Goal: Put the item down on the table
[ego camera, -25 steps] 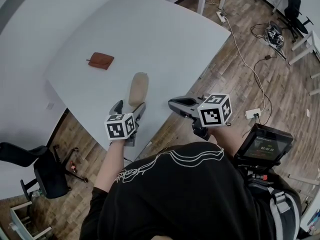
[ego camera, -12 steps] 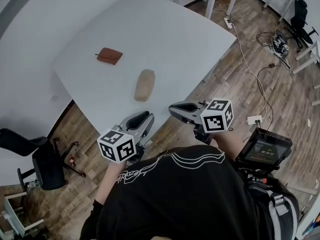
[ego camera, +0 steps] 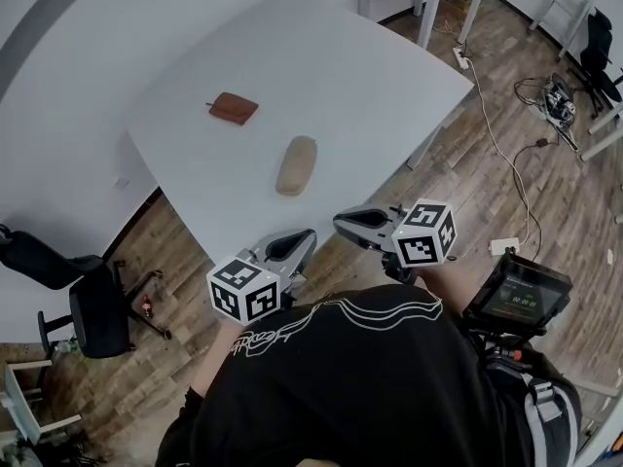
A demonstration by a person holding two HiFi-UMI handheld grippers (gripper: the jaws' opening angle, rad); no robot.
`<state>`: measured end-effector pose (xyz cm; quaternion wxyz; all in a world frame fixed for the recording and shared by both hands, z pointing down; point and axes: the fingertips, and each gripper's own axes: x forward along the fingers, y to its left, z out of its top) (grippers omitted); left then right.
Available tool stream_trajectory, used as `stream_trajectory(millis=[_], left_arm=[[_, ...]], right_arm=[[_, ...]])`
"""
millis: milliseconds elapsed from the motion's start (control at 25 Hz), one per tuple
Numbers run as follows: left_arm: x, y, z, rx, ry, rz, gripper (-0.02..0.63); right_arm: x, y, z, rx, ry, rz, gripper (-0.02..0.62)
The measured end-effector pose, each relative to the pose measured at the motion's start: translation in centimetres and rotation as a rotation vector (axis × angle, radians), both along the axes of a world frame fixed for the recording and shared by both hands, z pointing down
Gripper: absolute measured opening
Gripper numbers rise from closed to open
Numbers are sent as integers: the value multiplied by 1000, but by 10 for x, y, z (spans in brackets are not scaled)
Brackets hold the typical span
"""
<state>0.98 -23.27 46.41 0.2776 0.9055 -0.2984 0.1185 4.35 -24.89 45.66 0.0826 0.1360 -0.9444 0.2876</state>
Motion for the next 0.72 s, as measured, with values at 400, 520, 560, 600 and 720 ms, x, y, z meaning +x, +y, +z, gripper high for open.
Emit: stream_trajectory(millis=[400, 520, 560, 600, 720], left_arm=[[6, -5, -3, 15, -11, 29, 5], [7, -2, -5, 16, -6, 23, 5], [7, -3, -5, 16, -3, 18, 5], [6, -5, -6, 15, 2, 13, 5], [4, -10, -6, 14, 20, -1, 5]], right_arm=[[1, 0, -3, 12, -13, 2, 8], [2, 5, -3, 16, -13, 0, 8], [3, 4, -3, 16, -13, 0, 8], [3, 2, -3, 16, -13, 1, 8], [1, 0, -2, 16, -11, -1, 8]])
